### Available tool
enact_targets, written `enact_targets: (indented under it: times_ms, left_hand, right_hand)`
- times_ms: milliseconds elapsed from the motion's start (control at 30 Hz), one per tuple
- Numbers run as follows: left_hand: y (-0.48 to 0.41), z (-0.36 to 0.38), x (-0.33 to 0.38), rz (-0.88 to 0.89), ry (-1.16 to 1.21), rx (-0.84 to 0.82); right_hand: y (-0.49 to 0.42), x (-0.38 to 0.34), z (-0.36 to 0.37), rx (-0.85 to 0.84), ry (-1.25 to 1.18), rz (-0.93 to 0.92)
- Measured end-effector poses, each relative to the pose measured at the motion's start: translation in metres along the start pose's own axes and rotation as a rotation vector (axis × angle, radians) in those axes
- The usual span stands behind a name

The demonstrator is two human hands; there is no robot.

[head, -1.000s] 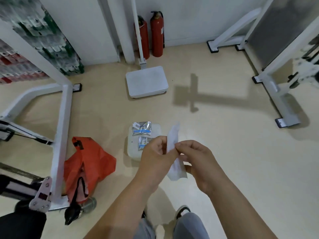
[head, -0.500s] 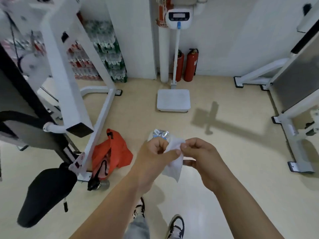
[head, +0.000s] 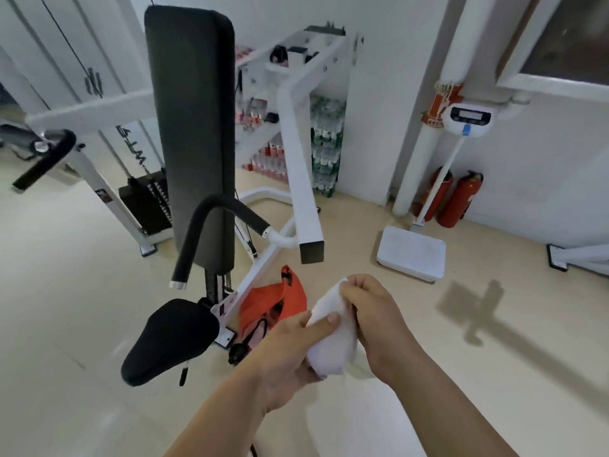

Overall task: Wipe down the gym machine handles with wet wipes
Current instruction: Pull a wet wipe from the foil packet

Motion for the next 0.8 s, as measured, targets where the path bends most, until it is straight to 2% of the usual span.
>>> enact_targets:
  times_ms: [133,267,467,633,700,800]
  left_hand:
    - [0.005,-0.047,0.047,0.1,0.033,-0.064]
    - [0.013,-0.097,0.099,0.204,0.083,0.0]
    - [0.021,-0.143,0.145,0.266,0.103,0.116]
    - [0.013,-0.162,0.166,0.342,0.108,0.215]
    - [0.008,-0.159,0.174,0.376,0.07,0.268]
    - [-0.001,-0.141,0.183,0.422,0.038,0.295]
  right_hand:
    - [-0.004,-0.031,0.066,-0.061,0.042,-0.034]
    - [-0.018,-0.045,0.117,-0.121,-0.034,-0.022]
    - [-0.032,-0.071,0.144,0.021,0.299,-0.157]
    - [-0.043,-0.102,0.14,0.181,0.311,-0.286]
    - [-0.051,-0.115,0.146,0.112,0.278,-0.296]
    - [-0.063,-0.126,0.163,-0.174,0.326,-0.275]
Point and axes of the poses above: each hand's wrist, its own y-axis away from the middle knuckle, its own z-axis out of the palm, x = y × z, the point moved 7 cm from there along -y, towards the middle knuckle, and after that the axes turned 9 degrees about y, right-handed, at the moved point
